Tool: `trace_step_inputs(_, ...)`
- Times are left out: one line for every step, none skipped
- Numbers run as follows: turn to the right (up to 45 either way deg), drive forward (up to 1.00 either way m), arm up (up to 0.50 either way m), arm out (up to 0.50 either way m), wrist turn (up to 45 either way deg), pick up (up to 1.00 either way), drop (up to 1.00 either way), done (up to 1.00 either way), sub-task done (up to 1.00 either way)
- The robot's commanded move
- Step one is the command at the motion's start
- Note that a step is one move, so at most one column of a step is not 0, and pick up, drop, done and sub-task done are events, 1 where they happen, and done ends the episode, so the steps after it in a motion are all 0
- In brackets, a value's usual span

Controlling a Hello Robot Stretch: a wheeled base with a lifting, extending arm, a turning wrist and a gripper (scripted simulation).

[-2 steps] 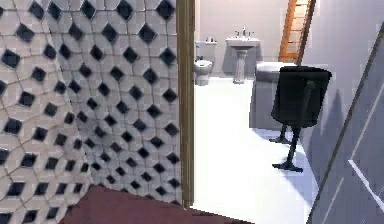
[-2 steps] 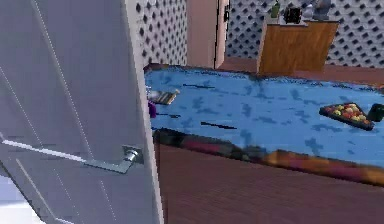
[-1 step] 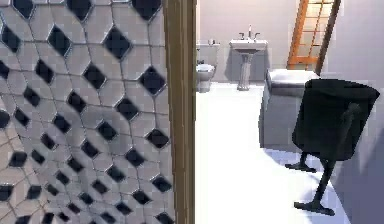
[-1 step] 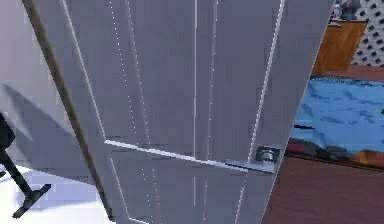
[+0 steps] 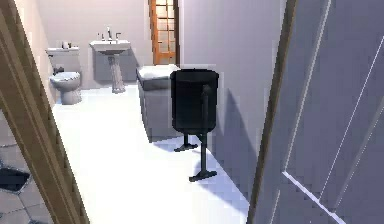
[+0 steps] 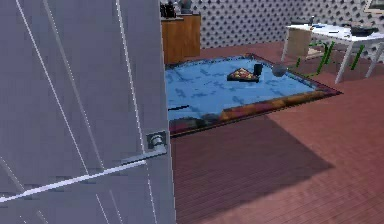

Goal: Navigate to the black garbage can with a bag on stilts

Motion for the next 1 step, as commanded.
trace_step_inputs(0.0,0.00,0.00,0.00,0.0,0.00,0.00,1.00,0.00)
